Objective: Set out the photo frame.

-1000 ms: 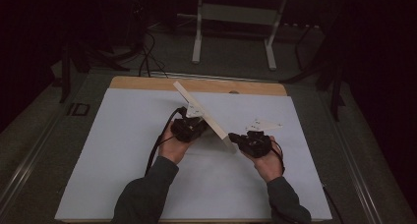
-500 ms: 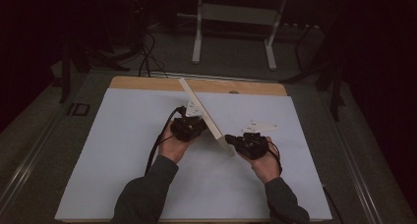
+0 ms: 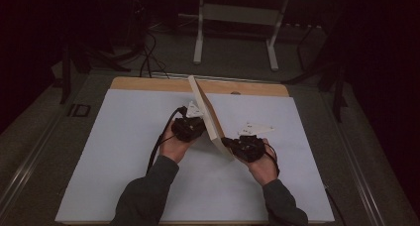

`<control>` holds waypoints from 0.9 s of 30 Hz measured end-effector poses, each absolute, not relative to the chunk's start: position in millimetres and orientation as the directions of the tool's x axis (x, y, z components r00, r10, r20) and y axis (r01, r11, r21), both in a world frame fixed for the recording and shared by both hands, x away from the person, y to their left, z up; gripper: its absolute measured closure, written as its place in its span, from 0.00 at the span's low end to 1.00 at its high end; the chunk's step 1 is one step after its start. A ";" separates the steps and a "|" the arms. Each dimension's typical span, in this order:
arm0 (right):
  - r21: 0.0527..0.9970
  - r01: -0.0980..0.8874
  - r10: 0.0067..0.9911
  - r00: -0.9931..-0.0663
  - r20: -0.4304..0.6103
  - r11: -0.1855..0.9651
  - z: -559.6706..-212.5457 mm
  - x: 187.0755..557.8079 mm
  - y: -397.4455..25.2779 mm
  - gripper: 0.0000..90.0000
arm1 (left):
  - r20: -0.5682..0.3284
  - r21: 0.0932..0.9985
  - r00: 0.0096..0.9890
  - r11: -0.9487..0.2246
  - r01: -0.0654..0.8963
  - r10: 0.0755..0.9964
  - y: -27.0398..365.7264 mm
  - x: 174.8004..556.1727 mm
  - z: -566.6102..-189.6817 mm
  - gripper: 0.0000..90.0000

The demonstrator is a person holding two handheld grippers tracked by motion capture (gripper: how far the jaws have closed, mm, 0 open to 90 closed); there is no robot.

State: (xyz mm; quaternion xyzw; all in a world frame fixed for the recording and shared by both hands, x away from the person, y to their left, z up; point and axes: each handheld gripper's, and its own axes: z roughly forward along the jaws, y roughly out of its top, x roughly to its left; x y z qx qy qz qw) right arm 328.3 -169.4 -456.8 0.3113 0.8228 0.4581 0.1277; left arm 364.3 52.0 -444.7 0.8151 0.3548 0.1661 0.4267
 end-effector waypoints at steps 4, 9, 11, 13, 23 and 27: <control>0.833 0.391 0.629 -0.774 0.067 0.392 -456.3 327.5 -167.4 1.00 | -0.051 0.818 0.701 -0.373 0.438 0.712 53.8 366.5 -445.7 1.00; 0.831 0.387 0.624 -0.779 0.063 0.399 -455.9 326.9 -165.3 1.00 | -0.088 0.820 0.705 -0.352 0.453 0.703 56.2 369.4 -446.9 1.00; 0.832 0.387 0.622 -0.780 0.065 0.399 -456.1 326.6 -164.4 1.00 | -0.095 0.819 0.712 -0.352 0.454 0.696 56.9 369.1 -447.5 1.00; 0.832 0.386 0.621 -0.781 0.065 0.399 -456.2 326.7 -164.3 1.00 | -0.091 0.818 0.713 -0.356 0.451 0.695 56.6 368.5 -447.4 1.00; 0.831 0.388 0.618 -0.783 0.068 0.400 -455.8 326.5 -161.3 1.00 | -0.151 0.837 0.741 -0.315 0.447 0.654 64.6 359.5 -447.4 1.00; 0.828 0.384 0.617 -0.785 0.060 0.409 -455.3 326.8 -160.7 1.00 | -0.144 0.847 0.755 -0.315 0.428 0.639 67.9 353.7 -444.3 1.00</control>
